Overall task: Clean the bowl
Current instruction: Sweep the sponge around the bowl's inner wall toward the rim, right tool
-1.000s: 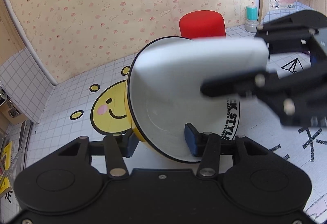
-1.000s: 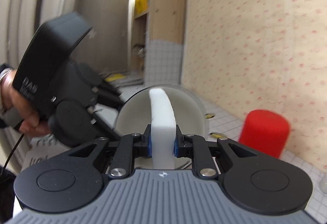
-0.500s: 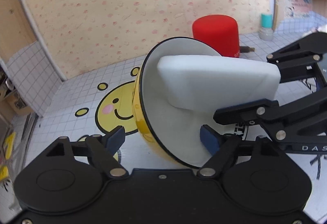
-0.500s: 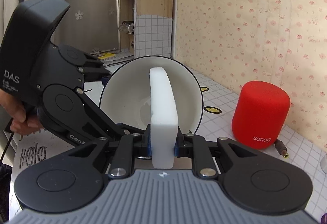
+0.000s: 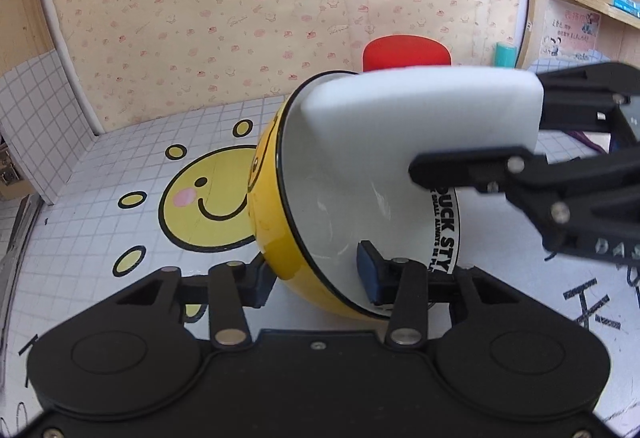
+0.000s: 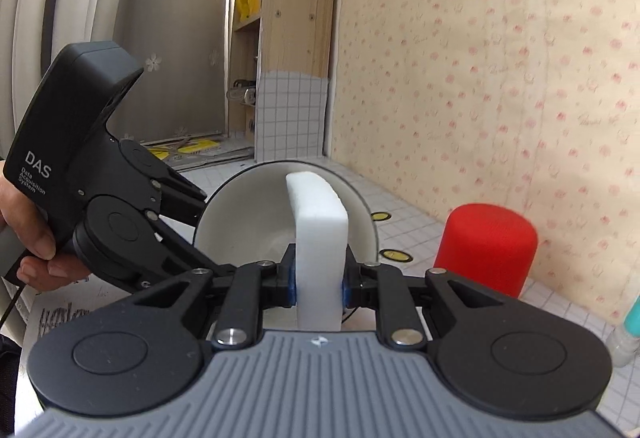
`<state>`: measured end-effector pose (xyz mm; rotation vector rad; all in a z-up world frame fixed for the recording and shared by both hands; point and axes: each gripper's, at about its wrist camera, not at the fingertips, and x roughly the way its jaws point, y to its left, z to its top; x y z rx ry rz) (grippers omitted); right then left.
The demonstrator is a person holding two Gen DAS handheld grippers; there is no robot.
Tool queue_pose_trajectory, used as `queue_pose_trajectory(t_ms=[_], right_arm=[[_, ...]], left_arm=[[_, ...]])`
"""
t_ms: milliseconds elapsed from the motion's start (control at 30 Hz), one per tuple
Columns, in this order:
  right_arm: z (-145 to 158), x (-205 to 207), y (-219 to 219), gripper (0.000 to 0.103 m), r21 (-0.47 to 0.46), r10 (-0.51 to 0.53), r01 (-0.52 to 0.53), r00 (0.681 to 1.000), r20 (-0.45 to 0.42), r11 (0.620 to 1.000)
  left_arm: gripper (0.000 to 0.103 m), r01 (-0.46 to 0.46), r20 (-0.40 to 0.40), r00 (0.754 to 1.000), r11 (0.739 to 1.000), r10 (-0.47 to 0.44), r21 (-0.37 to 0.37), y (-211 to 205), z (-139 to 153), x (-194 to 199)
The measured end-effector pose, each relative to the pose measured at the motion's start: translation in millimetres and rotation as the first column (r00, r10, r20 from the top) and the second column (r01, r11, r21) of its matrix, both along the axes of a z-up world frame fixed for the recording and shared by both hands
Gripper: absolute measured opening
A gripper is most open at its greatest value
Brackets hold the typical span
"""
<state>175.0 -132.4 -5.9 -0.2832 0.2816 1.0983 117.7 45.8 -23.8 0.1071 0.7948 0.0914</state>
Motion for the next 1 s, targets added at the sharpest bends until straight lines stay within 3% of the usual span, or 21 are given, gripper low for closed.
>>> queue_pose_trajectory(t_ms=[133, 400, 567, 700, 800, 1000], right_arm=[[-1.4, -0.9, 2.2, 0.022, -0.048, 0.006, -0.005, 0.999, 0.037, 0.999], [-12.1, -8.0, 16.4, 0.022, -0.142, 0.109, -0.108, 0.994, -0.003, 0.984], [-4.6, -12.3, 11.3, 0.022, -0.041, 0.144, -0.145, 0.989, -0.008, 0.989], [1.5, -5.1, 5.0, 0.022, 0.013, 0.039, -0.039, 0.999, 0.002, 0.999], [-0.7, -2.3, 5.5, 0.022, -0.039, 0.002, -0.001, 1.0, 0.026, 0.999], [-13.2, -5.2, 16.8, 0.021, -0.145, 0.079, -0.083, 0.996, -0.038, 0.986]], left_arm=[[0.045, 0.005, -0.009, 1.0, 1.0, -0.005, 0.015, -0.3, 0.5, -1.8], [0.045, 0.024, -0.012, 1.0, 0.995, -0.023, 0.096, -10.1, 1.4, -2.1], [0.045, 0.025, -0.012, 1.0, 0.995, -0.023, 0.096, -9.0, 1.9, -2.8], [0.045, 0.024, -0.009, 1.0, 0.994, -0.023, 0.105, -10.5, 2.0, -4.5], [0.046, 0.023, -0.01, 1.0, 0.994, -0.022, 0.104, -10.8, 1.8, -3.6], [0.047, 0.03, -0.013, 1.0, 0.994, -0.029, 0.104, -13.6, 4.5, 1.4]])
